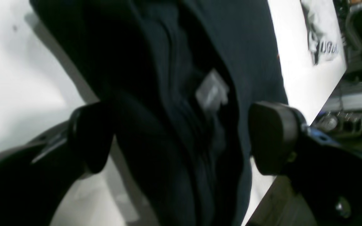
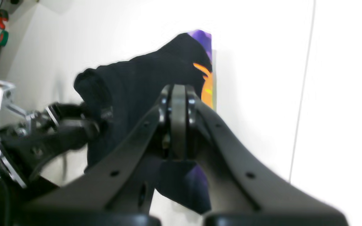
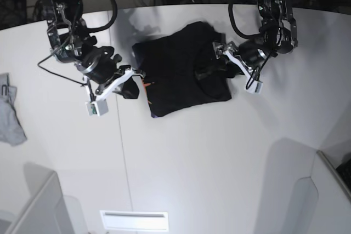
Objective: Fold the T-shirt properly
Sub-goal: 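Release the shirt and raise the right gripper away, then press and smooth the folded shirt flat with the left gripper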
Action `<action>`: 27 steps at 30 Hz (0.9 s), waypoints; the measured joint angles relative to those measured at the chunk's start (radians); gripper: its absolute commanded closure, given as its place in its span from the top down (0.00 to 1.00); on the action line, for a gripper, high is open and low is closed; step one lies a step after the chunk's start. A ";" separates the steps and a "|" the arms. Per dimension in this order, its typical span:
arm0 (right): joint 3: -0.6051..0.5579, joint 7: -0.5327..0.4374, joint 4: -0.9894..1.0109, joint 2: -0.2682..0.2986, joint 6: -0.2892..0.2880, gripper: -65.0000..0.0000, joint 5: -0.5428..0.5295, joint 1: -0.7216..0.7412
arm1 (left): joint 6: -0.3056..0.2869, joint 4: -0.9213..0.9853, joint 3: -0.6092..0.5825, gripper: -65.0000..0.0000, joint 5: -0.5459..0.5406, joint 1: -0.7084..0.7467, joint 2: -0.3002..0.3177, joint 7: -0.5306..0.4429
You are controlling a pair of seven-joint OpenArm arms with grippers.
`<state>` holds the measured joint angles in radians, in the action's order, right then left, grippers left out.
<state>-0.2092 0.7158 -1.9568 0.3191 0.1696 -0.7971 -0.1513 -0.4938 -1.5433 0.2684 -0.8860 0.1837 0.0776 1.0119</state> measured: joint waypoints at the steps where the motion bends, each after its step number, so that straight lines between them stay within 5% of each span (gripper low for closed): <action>1: 0.000 0.000 0.000 0.000 0.000 0.00 0.000 -0.001 | 0.010 0.002 0.000 1.00 -0.002 0.000 0.000 -0.006; 4: 0.000 -0.002 0.000 -0.001 0.000 0.00 0.000 -0.002 | 0.029 0.002 0.000 1.00 -0.010 -0.001 0.000 -0.005; 10: 0.000 -0.002 0.000 -0.001 0.000 0.00 0.000 -0.002 | 0.070 0.010 -0.059 0.32 0.026 -0.008 0.009 0.013; 14: 0.001 -0.005 0.000 0.000 0.000 0.00 0.000 -0.018 | 0.069 0.011 -0.061 0.02 0.029 -0.003 0.011 0.018; 18: 0.012 -0.008 0.000 0.021 -0.004 0.00 -0.008 -0.045 | 0.072 -0.021 -0.109 0.00 0.145 -0.017 0.042 0.017; 27: 0.232 -0.057 0.000 0.028 -0.003 0.00 0.000 -0.203 | 0.069 -0.113 -0.458 0.00 0.438 -0.116 0.205 -0.004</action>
<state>0.0223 0.6586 -1.9568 0.3470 0.1661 -0.7971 -0.3538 -0.4252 -1.6566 -0.1894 -0.4477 0.0681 0.2829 1.0077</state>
